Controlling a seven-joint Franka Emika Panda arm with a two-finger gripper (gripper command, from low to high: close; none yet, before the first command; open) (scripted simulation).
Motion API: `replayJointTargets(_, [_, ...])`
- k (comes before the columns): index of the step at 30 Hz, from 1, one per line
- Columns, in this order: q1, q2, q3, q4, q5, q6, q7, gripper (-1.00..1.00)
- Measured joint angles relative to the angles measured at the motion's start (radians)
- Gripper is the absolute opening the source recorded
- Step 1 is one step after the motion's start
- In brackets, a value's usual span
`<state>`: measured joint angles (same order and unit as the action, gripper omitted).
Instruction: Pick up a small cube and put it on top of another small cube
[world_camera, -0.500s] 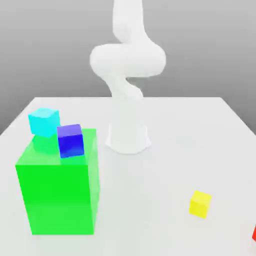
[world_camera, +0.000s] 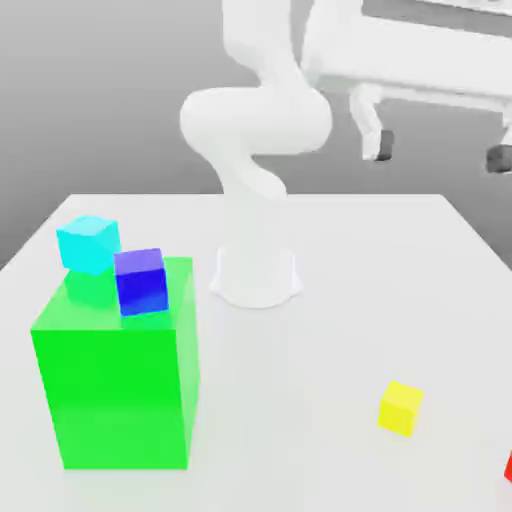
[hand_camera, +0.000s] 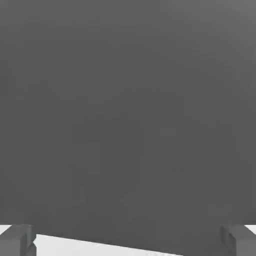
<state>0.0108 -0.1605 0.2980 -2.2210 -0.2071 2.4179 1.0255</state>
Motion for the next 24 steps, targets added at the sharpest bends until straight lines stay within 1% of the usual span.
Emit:
replayJointTargets(4, [0.046,0.147,0.037,0.018,-0.058,0.025,0.059,0.00])
replayJointTargets(9, [0.106,0.325,0.057,0.040,-0.109,0.060,0.118,0.00])
replayJointTargets(13, [0.155,0.462,0.074,0.056,-0.128,0.093,0.150,0.00])
replayJointTargets(17, [0.205,0.592,0.096,0.070,-0.126,0.130,0.168,0.00])
replayJointTargets(19, [0.232,0.662,0.082,0.084,-0.146,0.168,0.187,0.00])
replayJointTargets(21, [0.263,0.735,0.047,0.102,-0.182,0.218,0.213,0.00])
replayJointTargets(22, [0.276,0.764,0.031,0.110,-0.197,0.239,0.224,-1.00])
replayJointTargets(24, [0.276,0.764,0.031,0.110,-0.197,0.239,0.224,-1.00])
